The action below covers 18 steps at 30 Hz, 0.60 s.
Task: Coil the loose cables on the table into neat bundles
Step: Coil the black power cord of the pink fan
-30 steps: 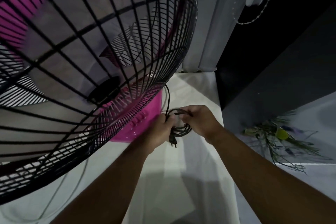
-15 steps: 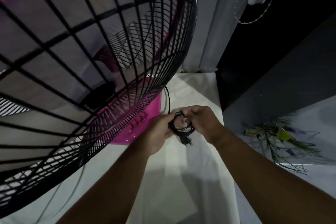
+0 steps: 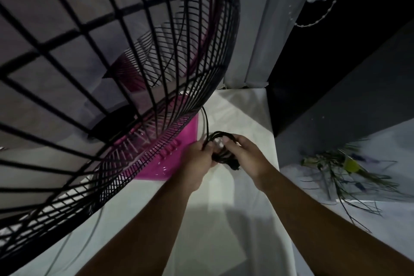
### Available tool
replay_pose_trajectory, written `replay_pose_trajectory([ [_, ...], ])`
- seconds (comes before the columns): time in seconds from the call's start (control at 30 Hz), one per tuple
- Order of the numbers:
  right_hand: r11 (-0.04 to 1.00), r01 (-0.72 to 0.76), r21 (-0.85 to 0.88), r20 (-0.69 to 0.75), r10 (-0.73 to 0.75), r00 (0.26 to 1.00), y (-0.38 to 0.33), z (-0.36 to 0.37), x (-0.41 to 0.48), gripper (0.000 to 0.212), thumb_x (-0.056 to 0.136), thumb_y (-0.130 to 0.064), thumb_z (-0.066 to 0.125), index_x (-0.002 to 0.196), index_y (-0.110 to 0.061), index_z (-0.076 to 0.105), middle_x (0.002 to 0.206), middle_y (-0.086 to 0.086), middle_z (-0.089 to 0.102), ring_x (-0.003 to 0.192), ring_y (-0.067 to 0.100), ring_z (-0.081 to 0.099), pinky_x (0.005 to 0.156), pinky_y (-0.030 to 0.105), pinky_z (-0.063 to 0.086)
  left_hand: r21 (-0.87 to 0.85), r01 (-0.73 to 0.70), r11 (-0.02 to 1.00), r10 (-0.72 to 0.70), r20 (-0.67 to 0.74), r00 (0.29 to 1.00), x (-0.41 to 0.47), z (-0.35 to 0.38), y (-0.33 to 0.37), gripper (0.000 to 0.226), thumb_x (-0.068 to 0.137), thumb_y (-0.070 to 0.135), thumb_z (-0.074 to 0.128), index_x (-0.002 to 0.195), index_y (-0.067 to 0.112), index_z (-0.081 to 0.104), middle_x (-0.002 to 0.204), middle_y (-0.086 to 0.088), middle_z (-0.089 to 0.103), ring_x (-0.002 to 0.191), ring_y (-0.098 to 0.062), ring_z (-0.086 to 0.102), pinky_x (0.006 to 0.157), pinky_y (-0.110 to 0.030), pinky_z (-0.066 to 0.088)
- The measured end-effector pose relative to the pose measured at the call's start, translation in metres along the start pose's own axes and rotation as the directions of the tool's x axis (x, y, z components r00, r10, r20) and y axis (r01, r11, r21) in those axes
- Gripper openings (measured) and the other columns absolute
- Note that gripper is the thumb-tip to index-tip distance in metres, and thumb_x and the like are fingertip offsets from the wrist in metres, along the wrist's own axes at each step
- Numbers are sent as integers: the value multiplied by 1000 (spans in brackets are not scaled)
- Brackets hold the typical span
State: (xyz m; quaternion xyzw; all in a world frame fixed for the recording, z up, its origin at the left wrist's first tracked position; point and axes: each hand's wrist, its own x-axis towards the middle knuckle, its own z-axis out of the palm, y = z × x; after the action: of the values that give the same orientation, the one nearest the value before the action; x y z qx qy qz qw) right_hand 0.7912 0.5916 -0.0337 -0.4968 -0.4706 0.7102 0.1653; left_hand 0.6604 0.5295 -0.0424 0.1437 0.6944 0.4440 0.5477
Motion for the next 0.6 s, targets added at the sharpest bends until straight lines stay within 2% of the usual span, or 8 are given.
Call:
replay_pose_trajectory([
  [0.07,999,38,-38,-42,-40,998,-1,1,-1,16,96,-33,66,106,-24,72,88,-5,79,77,3,73,57,12,49,-20,-23,1000,23,-25,999,-4,5,-4,32,107,18,42,131,15,62,121,-7,72,107,-15,70,76,-22,57],
  [0.13,983,84,-163,-83,-98,992,-2,1,2,19,101,-24,57,112,-19,72,93,-4,76,78,2,70,60,12,48,-23,-47,999,46,-28,999,-8,8,-6,30,106,19,44,130,16,62,115,-3,74,102,-10,71,73,-18,56],
  [0.27,951,94,-293,-86,-125,988,-7,-1,11,24,101,-14,53,118,-9,69,107,9,74,99,22,70,86,34,57,51,-82,995,82,4,997,-6,5,3,17,88,35,59,98,33,72,87,13,78,83,-2,73,64,-18,51],
  [0.33,923,116,-367,-53,-145,988,-12,-2,16,23,101,-12,52,116,-9,69,106,6,74,98,19,68,84,22,53,82,-83,993,81,33,996,-1,1,10,17,84,42,57,84,36,73,82,13,77,75,0,72,63,-22,50],
  [0.4,895,146,-421,-25,-172,985,-15,-2,20,23,101,-10,52,116,-12,69,103,2,73,94,13,66,75,8,47,127,-99,987,93,54,994,6,-3,14,20,95,38,54,86,35,72,80,12,76,75,-1,71,63,-24,50],
  [0.43,885,159,-437,-14,-184,983,-16,-3,23,24,101,-9,52,117,-13,69,104,0,73,95,12,66,75,6,46,149,-110,983,101,69,993,10,-4,15,20,99,33,53,90,34,71,80,12,75,76,-1,71,63,-23,51],
  [0.53,895,179,-409,-26,-208,978,-13,-2,24,27,100,-15,55,124,-14,69,111,-1,72,103,14,66,90,20,51,207,-125,970,117,53,992,17,-6,14,21,102,25,50,96,34,68,82,11,74,76,-4,72,61,-20,54],
  [0.6,936,176,-306,-172,-236,957,-6,2,21,25,100,-24,58,120,-15,69,109,-2,72,101,14,68,90,28,55,203,-114,973,116,0,993,20,-4,10,21,103,23,48,101,29,67,80,11,72,72,-6,70,61,-22,53],
])
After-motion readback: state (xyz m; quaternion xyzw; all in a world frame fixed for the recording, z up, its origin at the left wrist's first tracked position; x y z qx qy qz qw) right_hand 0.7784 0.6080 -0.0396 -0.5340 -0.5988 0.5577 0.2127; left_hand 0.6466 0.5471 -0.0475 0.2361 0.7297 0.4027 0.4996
